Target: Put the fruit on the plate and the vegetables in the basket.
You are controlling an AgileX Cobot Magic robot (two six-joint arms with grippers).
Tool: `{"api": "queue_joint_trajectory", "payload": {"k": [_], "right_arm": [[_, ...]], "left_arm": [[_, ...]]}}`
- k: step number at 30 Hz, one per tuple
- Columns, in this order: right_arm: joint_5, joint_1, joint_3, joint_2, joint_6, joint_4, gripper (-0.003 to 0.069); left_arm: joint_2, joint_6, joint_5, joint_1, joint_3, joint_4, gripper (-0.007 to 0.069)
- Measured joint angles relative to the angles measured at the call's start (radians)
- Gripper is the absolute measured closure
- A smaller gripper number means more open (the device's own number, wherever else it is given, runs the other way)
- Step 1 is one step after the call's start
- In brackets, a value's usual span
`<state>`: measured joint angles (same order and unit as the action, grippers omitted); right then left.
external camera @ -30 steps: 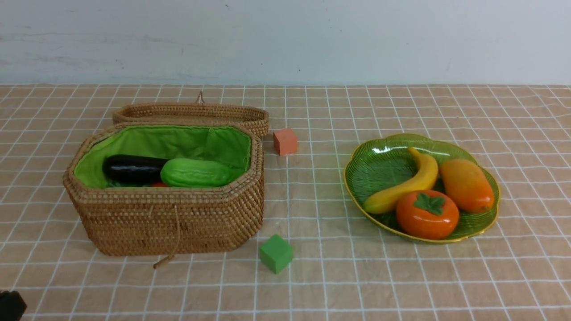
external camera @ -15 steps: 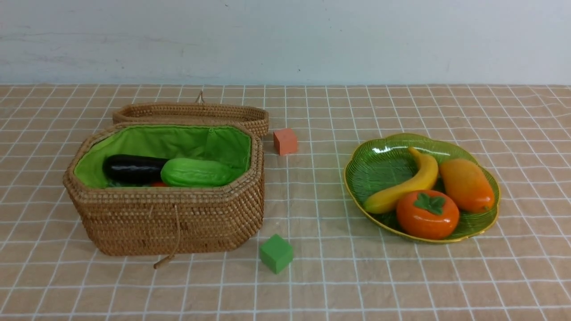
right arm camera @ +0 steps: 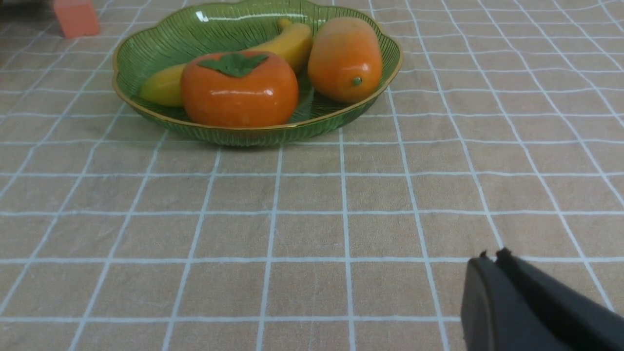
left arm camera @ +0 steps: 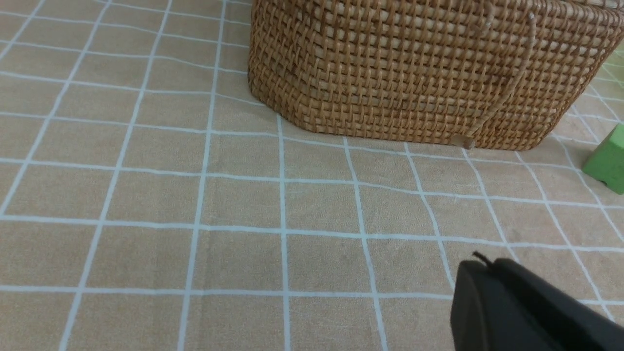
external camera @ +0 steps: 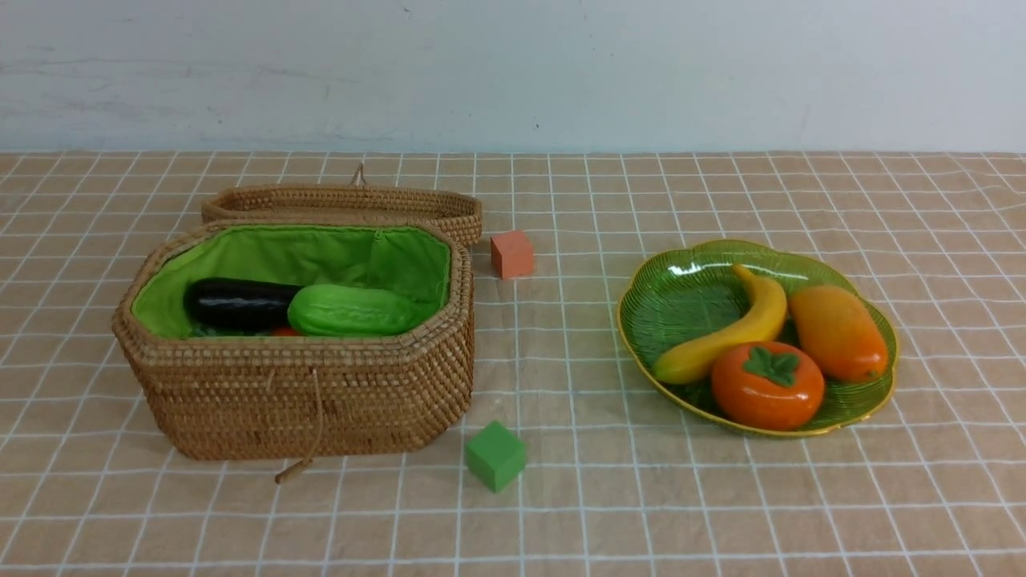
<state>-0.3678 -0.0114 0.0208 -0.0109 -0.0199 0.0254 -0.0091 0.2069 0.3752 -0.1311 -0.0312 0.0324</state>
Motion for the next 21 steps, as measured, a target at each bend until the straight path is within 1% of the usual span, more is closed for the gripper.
{"api": "queue_joint_trajectory", "payload": {"k": [21], "right_arm": [[0.000, 0.000, 0.000, 0.000, -0.001, 0.000, 0.0629]], "left_arm": [[0.000, 0.000, 0.000, 0.000, 0.000, 0.000, 0.0634]]}}
